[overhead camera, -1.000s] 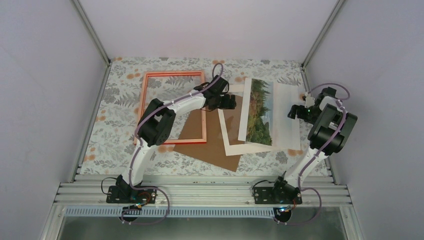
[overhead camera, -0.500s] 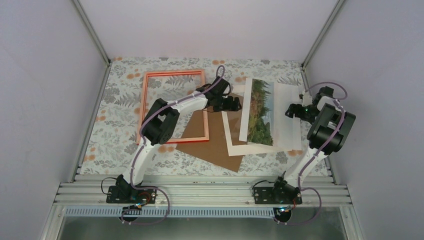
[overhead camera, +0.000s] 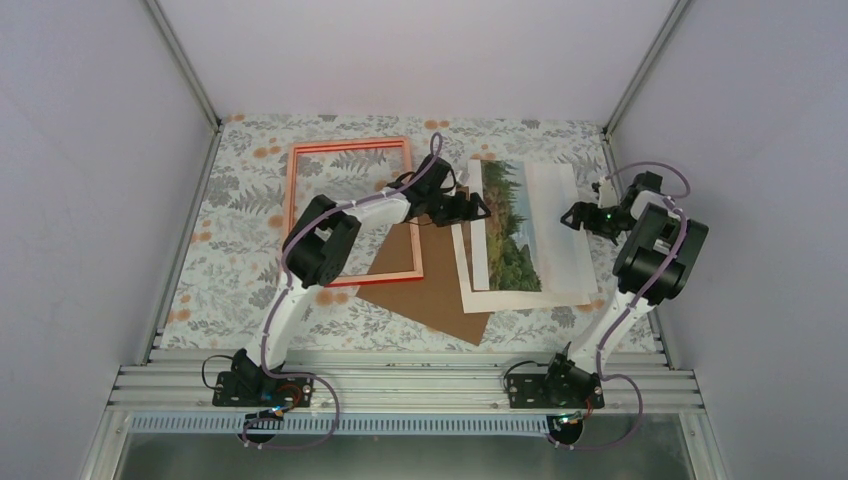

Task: Put the photo into the frame

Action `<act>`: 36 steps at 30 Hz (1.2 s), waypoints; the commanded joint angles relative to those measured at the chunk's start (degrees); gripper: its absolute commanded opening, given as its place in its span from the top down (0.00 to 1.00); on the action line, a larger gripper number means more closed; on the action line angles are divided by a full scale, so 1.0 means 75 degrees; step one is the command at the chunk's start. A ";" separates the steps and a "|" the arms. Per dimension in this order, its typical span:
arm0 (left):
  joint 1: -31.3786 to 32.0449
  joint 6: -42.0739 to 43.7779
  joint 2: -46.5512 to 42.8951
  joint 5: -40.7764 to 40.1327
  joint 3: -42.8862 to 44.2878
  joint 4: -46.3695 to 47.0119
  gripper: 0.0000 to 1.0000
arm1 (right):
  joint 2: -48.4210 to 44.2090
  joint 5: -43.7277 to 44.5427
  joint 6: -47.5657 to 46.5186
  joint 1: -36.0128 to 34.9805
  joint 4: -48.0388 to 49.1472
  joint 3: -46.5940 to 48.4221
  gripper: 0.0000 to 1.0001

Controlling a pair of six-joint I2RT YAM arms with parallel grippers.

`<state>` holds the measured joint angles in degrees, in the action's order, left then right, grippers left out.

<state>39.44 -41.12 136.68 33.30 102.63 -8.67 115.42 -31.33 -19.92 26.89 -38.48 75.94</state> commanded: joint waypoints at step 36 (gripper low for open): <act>0.0195 -0.1404 0.0829 0.1284 0.0026 0.2047 0.07 | 0.1039 -0.1011 0.0348 -0.0346 -0.1159 -0.0484 0.35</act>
<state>40.29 -52.23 140.57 41.85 101.38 5.91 117.82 -41.32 -18.65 25.93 -38.22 76.20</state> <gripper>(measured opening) 0.917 0.652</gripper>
